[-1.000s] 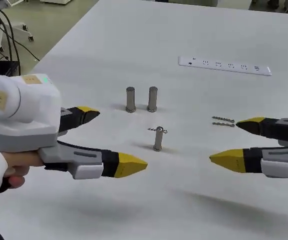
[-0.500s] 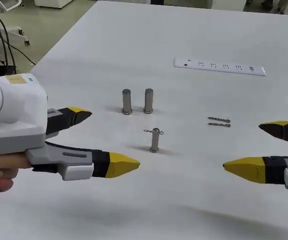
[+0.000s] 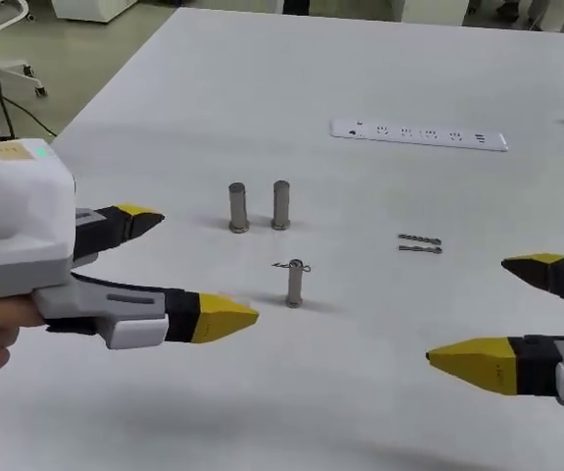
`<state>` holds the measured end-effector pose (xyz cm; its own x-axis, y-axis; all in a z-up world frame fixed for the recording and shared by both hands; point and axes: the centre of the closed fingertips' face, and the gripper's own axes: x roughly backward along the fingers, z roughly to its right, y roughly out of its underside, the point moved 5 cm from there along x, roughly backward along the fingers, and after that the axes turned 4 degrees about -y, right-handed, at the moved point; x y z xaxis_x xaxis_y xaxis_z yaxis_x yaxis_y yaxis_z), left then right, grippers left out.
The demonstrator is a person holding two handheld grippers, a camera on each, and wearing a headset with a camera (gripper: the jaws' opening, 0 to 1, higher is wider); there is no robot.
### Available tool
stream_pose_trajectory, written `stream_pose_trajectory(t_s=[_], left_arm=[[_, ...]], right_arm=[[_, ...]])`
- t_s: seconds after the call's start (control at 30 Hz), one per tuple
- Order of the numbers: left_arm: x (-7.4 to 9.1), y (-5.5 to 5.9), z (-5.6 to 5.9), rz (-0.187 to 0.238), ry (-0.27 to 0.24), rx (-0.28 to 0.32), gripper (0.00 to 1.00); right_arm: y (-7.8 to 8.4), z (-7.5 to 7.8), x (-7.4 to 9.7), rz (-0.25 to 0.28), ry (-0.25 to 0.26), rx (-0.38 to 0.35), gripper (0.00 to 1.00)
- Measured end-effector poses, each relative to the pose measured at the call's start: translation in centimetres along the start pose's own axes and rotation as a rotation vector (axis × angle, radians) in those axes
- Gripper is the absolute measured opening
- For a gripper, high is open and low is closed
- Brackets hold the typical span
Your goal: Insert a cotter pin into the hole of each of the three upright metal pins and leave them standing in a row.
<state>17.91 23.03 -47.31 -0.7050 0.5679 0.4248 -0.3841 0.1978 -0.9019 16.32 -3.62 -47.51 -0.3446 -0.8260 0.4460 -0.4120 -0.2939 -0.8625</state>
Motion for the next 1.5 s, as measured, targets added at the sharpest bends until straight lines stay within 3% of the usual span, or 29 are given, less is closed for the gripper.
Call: stream_pose_trajectory(t_s=[0.17,0.3,0.37,0.63,0.83,0.9,0.93,1.13,1.2,1.5], left_arm=[[-0.3,-1.3,-1.3,0.066,-0.035,0.027,0.89],[-0.8,-2.0,-2.3,0.08,-0.062,0.016,0.84],[-1.2,-2.3,-2.8,0.105,-0.064,0.039,0.8],[-3.0,-2.1,-4.3,0.085,-0.098,0.046,0.7],[-4.3,-2.1,-5.3,0.075,-0.152,0.056,0.64],[-4.6,-2.1,-6.1,0.072,-0.216,0.027,0.57],[-4.8,-2.1,-6.2,0.072,-0.222,0.037,0.54],[-6.4,-1.8,-6.4,0.07,-0.209,0.066,0.51],[-6.9,-1.8,-6.5,0.082,-0.211,0.109,0.47],[-8.9,-1.5,-7.3,0.08,-0.246,0.128,0.35]], right_arm=[[0.2,-0.1,0.3,0.005,0.013,-0.009,0.98],[0.4,0.1,0.7,-0.001,0.028,-0.011,0.98],[0.5,0.1,0.8,0.0,0.034,-0.014,0.98],[0.7,0.1,1.7,-0.008,0.066,-0.005,0.97],[0.8,-0.1,2.1,0.009,0.079,-0.025,0.97],[1.0,-0.2,2.2,0.001,0.084,-0.025,0.96],[1.1,-0.2,2.2,-0.004,0.086,-0.023,0.96],[1.6,-0.1,2.7,-0.013,0.112,-0.042,0.96],[1.7,-0.1,2.9,-0.013,0.118,-0.049,0.96],[1.4,0.6,3.6,0.004,0.17,-0.059,0.95]])
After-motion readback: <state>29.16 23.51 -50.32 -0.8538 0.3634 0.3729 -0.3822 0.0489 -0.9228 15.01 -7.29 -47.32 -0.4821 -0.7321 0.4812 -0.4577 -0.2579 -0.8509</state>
